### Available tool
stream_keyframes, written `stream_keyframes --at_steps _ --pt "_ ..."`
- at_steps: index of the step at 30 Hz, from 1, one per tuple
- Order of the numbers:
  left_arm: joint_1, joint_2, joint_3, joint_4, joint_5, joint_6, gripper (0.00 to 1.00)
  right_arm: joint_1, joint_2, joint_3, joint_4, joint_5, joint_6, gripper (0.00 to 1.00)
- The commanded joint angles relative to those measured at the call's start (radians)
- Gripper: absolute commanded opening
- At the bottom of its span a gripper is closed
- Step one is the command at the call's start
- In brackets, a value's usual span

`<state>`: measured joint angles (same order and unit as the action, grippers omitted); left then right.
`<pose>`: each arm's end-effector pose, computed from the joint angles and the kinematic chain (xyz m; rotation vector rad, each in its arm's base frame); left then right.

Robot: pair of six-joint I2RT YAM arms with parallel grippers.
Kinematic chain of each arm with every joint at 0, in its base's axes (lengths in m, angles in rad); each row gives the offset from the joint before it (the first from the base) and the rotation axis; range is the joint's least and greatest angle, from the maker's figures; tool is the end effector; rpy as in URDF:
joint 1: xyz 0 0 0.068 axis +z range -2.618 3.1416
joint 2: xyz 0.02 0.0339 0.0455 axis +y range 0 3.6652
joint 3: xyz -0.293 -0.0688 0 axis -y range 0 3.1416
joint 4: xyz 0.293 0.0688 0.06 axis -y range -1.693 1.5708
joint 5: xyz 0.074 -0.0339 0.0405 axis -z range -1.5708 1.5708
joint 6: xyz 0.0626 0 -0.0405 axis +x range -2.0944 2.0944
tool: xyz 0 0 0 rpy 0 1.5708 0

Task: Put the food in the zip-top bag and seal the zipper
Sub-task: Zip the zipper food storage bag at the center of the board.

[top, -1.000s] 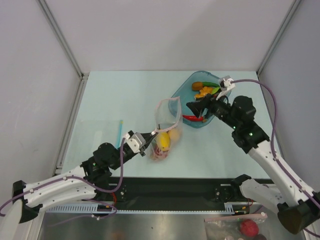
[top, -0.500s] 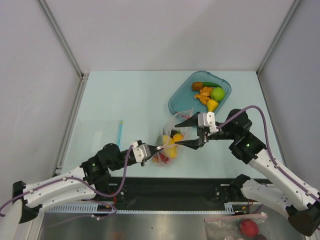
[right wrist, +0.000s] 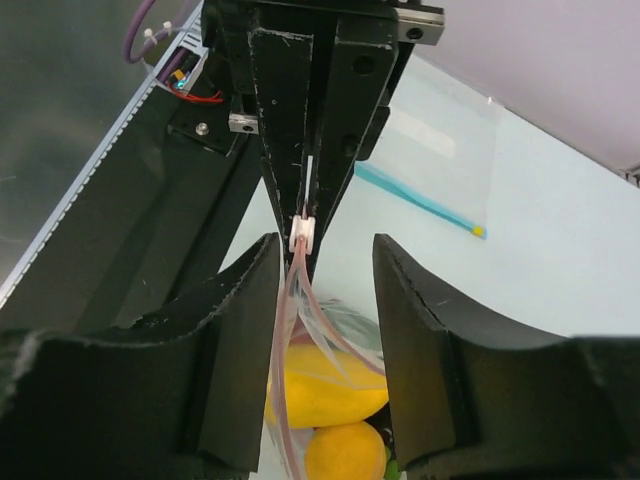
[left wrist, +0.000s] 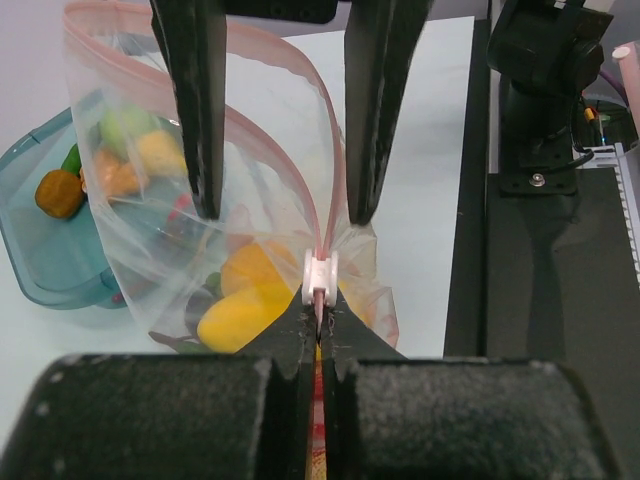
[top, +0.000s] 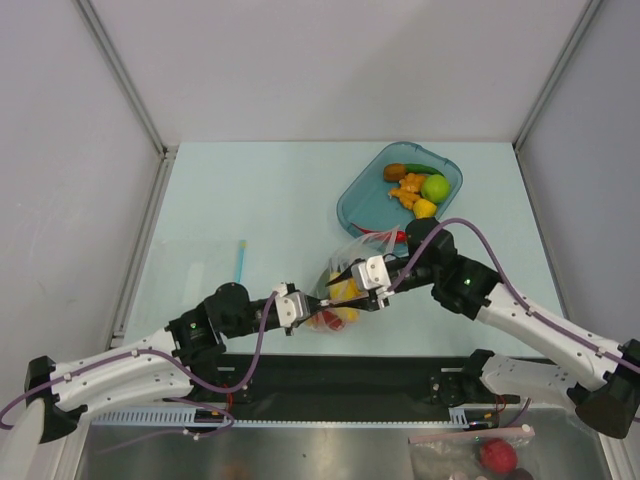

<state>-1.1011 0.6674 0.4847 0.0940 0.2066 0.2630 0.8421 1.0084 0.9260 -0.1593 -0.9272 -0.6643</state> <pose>0.0898 -0.2052 0.2886 1.2064 1.2278 -0.8003 0.1418 0.2341 0.3703 -1.6382 0.7799 0.9588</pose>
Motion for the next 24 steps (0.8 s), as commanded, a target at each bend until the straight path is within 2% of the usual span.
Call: stream_keyframes --at_steps 1,5,10,13,14,17,21,24 --pt "0.001 -0.006 0.046 0.016 0.016 0.012 0.00 0.049 0.022 0.063 -0.094 0.100 -0.093 0.47" --pt "0.000 -0.008 0.049 0.012 0.001 0.010 0.00 0.101 0.062 0.096 -0.151 0.143 -0.116 0.46" --pt "0.000 -0.015 0.045 0.015 -0.012 0.010 0.00 0.110 0.088 0.108 -0.163 0.168 -0.113 0.40" --pt "0.000 -0.015 0.048 0.010 -0.010 0.010 0.00 0.114 0.091 0.114 -0.163 0.179 -0.112 0.24" --pt "0.001 -0.018 0.048 0.010 -0.013 0.012 0.00 0.114 0.091 0.116 -0.164 0.183 -0.113 0.15" --pt "-0.002 -0.037 0.043 0.010 -0.021 0.013 0.00 0.114 0.084 0.125 -0.177 0.195 -0.107 0.00" --pt "0.000 -0.097 0.028 0.013 -0.087 0.004 0.00 0.100 0.061 0.117 -0.164 0.188 -0.084 0.00" --pt "-0.002 -0.208 -0.020 0.048 -0.169 -0.007 0.00 0.072 0.053 0.116 -0.148 0.180 -0.041 0.00"
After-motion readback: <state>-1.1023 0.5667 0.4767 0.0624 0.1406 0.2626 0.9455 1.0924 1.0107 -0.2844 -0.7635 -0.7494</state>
